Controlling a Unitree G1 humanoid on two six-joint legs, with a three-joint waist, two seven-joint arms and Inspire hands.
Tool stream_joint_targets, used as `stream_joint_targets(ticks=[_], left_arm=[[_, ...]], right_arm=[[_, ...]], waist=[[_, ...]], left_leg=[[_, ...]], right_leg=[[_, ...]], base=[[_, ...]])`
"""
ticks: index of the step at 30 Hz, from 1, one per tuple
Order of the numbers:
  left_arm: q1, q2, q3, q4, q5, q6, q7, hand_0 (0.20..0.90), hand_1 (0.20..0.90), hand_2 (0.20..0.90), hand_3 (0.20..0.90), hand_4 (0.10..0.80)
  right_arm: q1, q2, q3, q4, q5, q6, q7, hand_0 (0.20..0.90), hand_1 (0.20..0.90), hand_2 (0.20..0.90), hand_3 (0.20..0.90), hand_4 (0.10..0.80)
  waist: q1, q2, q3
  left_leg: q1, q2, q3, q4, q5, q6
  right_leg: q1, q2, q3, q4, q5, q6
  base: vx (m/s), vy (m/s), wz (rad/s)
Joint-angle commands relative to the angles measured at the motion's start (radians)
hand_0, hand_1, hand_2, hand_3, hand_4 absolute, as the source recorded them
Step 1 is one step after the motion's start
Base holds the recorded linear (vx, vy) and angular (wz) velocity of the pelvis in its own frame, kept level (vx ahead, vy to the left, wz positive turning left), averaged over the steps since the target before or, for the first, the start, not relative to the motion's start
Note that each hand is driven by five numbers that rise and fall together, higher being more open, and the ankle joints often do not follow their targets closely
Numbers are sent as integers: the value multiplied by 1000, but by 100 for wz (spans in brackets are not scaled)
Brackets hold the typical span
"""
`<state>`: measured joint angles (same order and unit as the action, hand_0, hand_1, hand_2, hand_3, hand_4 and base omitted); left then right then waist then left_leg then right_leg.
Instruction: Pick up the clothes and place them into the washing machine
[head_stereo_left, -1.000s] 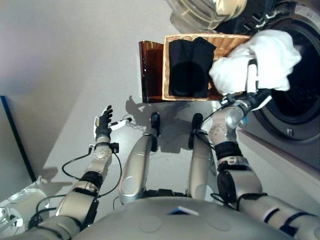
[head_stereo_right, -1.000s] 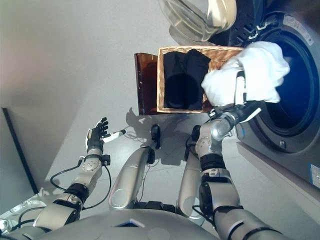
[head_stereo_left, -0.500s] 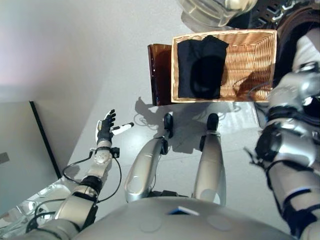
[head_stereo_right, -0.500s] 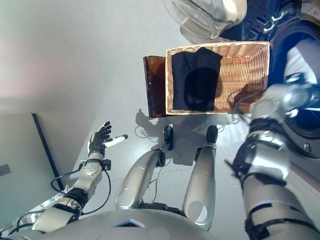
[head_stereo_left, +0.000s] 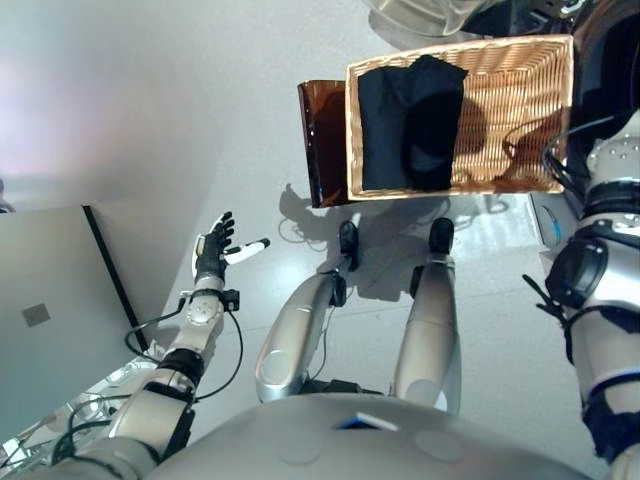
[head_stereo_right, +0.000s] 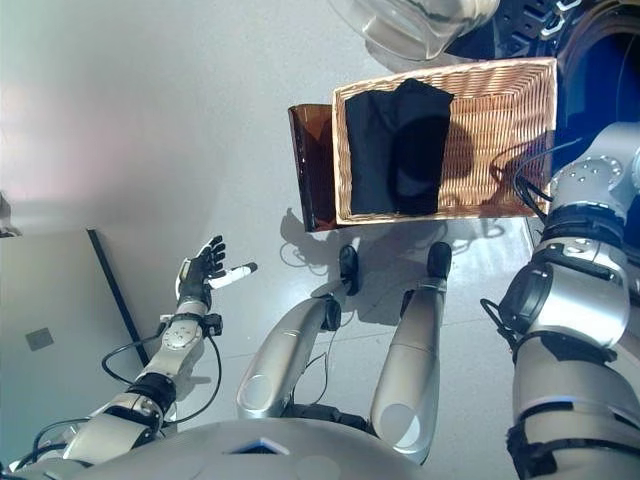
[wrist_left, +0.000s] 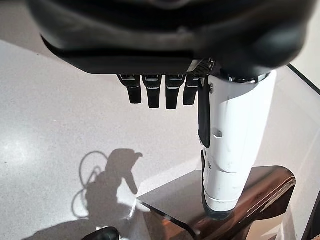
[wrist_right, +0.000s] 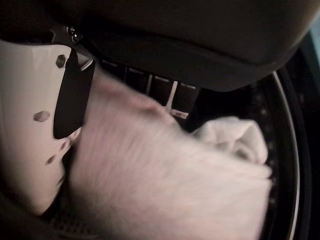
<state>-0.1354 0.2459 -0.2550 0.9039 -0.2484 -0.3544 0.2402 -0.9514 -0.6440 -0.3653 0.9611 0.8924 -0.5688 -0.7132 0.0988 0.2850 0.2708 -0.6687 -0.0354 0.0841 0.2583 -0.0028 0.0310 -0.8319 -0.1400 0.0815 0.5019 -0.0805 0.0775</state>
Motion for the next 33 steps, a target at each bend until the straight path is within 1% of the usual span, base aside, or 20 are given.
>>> stream_joint_targets(ticks=[1,4,6,9,17,18,20,26,27,28,29,30,31,32,33], left_arm=[[5,66,56,57,-40,-34,28,900,900,900,900,800],[0,68,63,51,-47,-31,23,900,900,900,900,800],[2,68,63,52,-51,-28,20,900,900,900,900,800],[-9,67,63,74,-54,-22,17,900,900,900,900,800],[-20,44,61,119,-58,3,2,900,900,900,900,800],[-18,46,60,119,-58,3,1,900,900,900,900,800],[-20,43,69,123,-63,8,-2,900,900,900,900,800],[-14,41,76,161,-50,28,-6,900,900,900,900,800],[-17,40,78,163,-44,31,-8,900,900,900,900,800],[-17,41,79,163,-44,31,-8,900,900,900,900,800],[-15,34,80,186,-30,37,-6,900,900,900,900,800],[-14,34,80,186,-30,37,-6,900,900,900,900,800],[-16,29,86,197,-20,44,-7,900,900,900,900,800],[-16,26,90,206,-16,45,-10,900,900,900,900,800],[-15,26,91,206,-16,45,-10,900,900,900,900,800]], right_arm=[[-24,-166,92,-99,-44,-129,111,900,900,900,900,800],[-13,-135,107,-89,-8,-116,157,900,900,900,900,800],[5,-99,102,-86,24,-112,184,900,900,900,900,800],[32,-35,101,-48,76,-95,228,900,900,900,900,800],[149,227,92,-23,237,-89,345,900,900,900,900,800],[153,230,91,-24,239,-89,348,900,900,900,900,800],[194,301,103,-46,272,-91,377,900,900,900,900,800],[270,414,157,-29,347,-43,461,900,900,900,900,800],[279,426,177,-17,353,-24,476,900,900,900,900,800],[279,426,178,-15,355,-24,479,900,900,900,900,800],[332,467,200,-21,364,-11,498,900,900,900,900,800],[332,467,200,-21,364,-11,498,900,900,900,900,800],[387,500,224,-28,382,14,529,900,900,900,900,800],[412,507,236,-18,374,29,539,900,900,900,900,800],[414,507,237,-18,375,29,540,900,900,900,900,800]], waist=[[-4,-31,-91],[-7,-43,-84],[-8,-49,-78],[-10,-68,-67],[-12,-135,-67],[-13,-137,-66],[-11,-159,-66],[-9,-208,-70],[-7,-217,-73],[-7,-217,-71],[-8,-232,-74],[-9,-232,-73],[-10,-247,-84],[-10,-256,-93],[-11,-256,-91]], left_leg=[[-43,-11,-18,83,-64,-74],[-49,-7,-18,92,-64,-74],[-48,-5,-20,94,-64,-73],[-40,-5,-24,100,-67,-70],[31,-6,-43,82,-67,-63],[35,-6,-44,80,-66,-64],[61,-7,-51,68,-65,-63],[125,-6,-66,40,-60,-61],[138,-6,-69,34,-58,-61],[141,-6,-69,33,-58,-61],[173,-3,-74,11,-53,-61],[174,-3,-74,11,-53,-61],[212,-1,-80,-23,-44,-63],[232,2,-82,-43,-38,-65],[236,2,-83,-47,-36,-65]], right_leg=[[40,45,-21,-86,46,-2],[39,45,-26,-84,50,-3],[44,46,-30,-84,50,-3],[59,46,-35,-88,54,-2],[156,44,-57,-127,62,-3],[161,44,-57,-129,62,-3],[192,41,-67,-144,64,-3],[270,43,-81,-186,73,-3],[286,43,-82,-195,77,-3],[289,43,-82,-197,78,-3],[324,43,-86,-223,83,0],[325,42,-86,-224,84,0],[361,42,-89,-252,91,3],[383,41,-92,-270,95,6],[387,41,-93,-273,96,6]], base=[[0,0,0],[-35,-29,2],[-26,-12,4],[-10,-22,4],[24,-2,3],[36,3,2],[20,8,1],[48,-7,6],[44,4,1],[76,-8,5],[54,-8,5],[121,-12,6],[110,-10,-1],[111,-10,1],[88,-1,2]])
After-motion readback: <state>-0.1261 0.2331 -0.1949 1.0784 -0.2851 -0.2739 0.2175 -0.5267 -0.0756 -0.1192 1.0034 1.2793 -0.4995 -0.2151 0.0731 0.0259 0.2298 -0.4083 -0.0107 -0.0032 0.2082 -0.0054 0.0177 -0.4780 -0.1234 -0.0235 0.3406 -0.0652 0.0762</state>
